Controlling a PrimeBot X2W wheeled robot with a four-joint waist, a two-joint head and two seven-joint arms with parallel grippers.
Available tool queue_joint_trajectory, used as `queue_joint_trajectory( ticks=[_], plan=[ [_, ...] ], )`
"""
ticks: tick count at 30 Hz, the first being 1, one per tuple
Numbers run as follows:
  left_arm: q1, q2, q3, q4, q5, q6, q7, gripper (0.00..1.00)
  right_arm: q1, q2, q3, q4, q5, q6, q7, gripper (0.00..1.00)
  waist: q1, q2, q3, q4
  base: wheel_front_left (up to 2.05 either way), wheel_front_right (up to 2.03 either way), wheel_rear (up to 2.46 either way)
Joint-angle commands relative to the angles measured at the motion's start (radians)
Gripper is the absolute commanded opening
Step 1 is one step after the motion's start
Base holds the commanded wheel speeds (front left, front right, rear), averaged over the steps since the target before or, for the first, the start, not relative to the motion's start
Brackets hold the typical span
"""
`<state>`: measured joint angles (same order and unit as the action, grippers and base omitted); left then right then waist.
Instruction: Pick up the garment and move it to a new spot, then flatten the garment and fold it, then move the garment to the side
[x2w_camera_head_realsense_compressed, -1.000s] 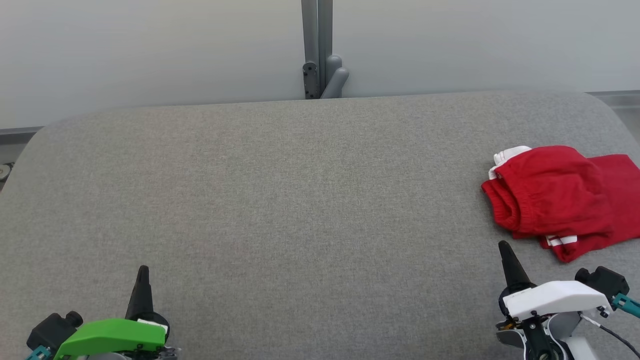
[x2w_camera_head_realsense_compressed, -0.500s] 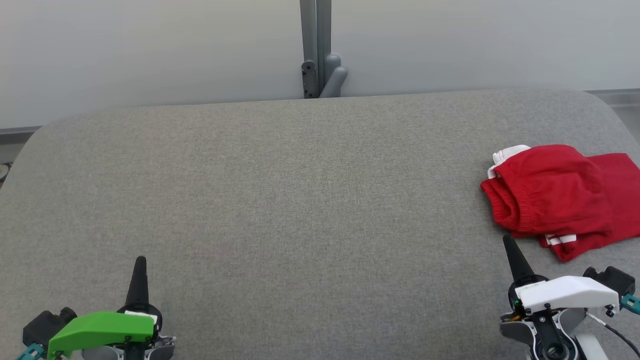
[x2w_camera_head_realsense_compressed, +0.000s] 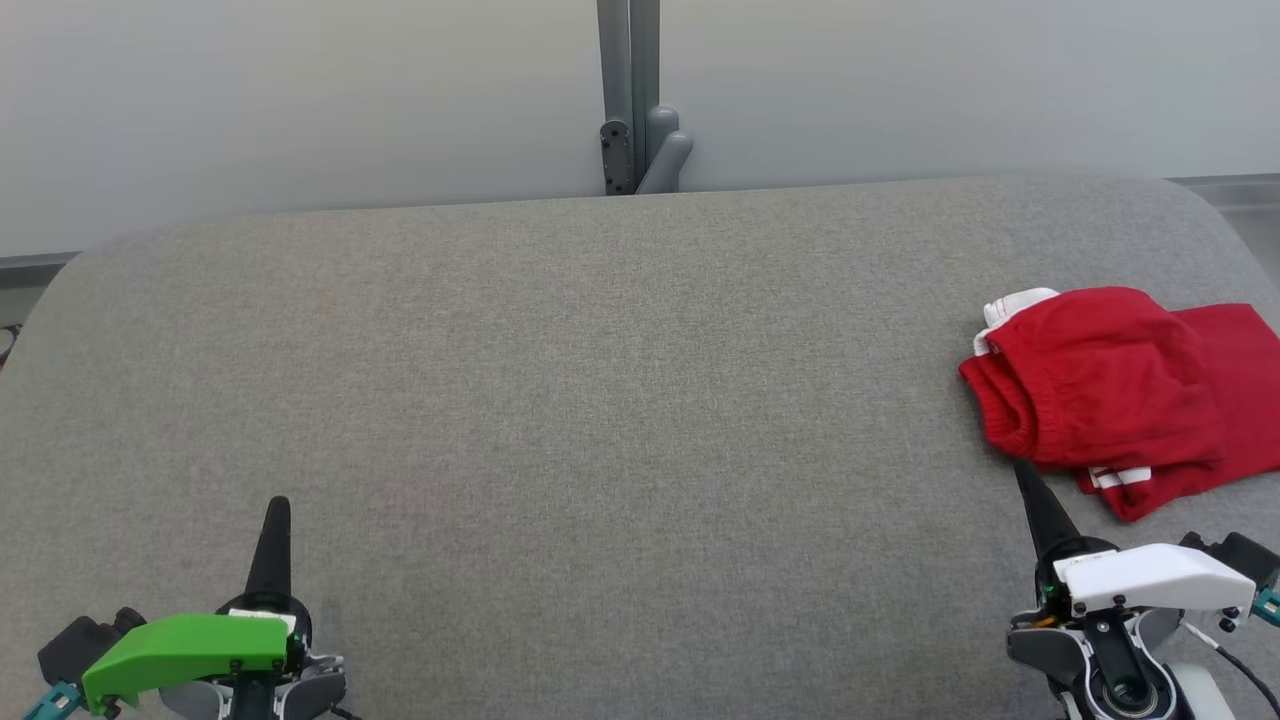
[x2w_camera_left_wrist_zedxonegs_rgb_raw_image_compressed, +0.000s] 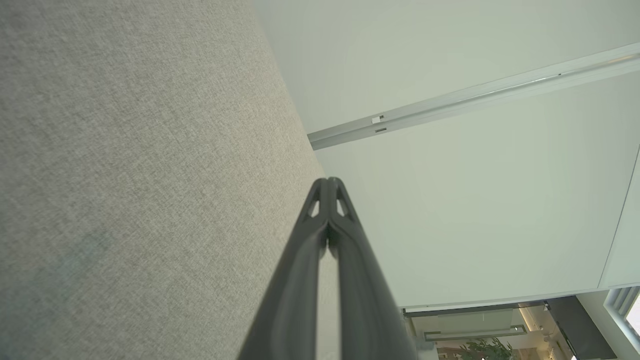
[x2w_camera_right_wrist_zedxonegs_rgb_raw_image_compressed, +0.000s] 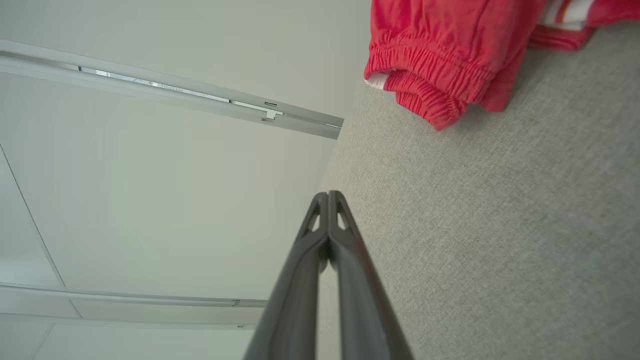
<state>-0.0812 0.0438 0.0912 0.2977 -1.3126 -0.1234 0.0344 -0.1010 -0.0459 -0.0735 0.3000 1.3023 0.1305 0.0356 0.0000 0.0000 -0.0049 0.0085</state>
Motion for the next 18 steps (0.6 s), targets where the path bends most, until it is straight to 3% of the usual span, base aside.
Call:
queue_joint_trajectory(
  ticks=[1,18],
  plan=[
    [-0.021,0.008,0.004,-0.011,-0.028,-0.006,0.007,0.00,-0.016,-0.005,-0.006,-0.014,0.031,0.000,0.010,0.00,0.0000,0.0000,0.000,0.000,0.00,0.00,0.00],
    [-0.035,0.009,0.013,-0.027,-0.163,-0.009,0.043,0.00,-0.018,-0.006,-0.027,-0.032,0.166,0.000,0.046,0.00,0.0000,0.0000,0.003,-0.004,0.00,0.00,0.00]
  ],
)
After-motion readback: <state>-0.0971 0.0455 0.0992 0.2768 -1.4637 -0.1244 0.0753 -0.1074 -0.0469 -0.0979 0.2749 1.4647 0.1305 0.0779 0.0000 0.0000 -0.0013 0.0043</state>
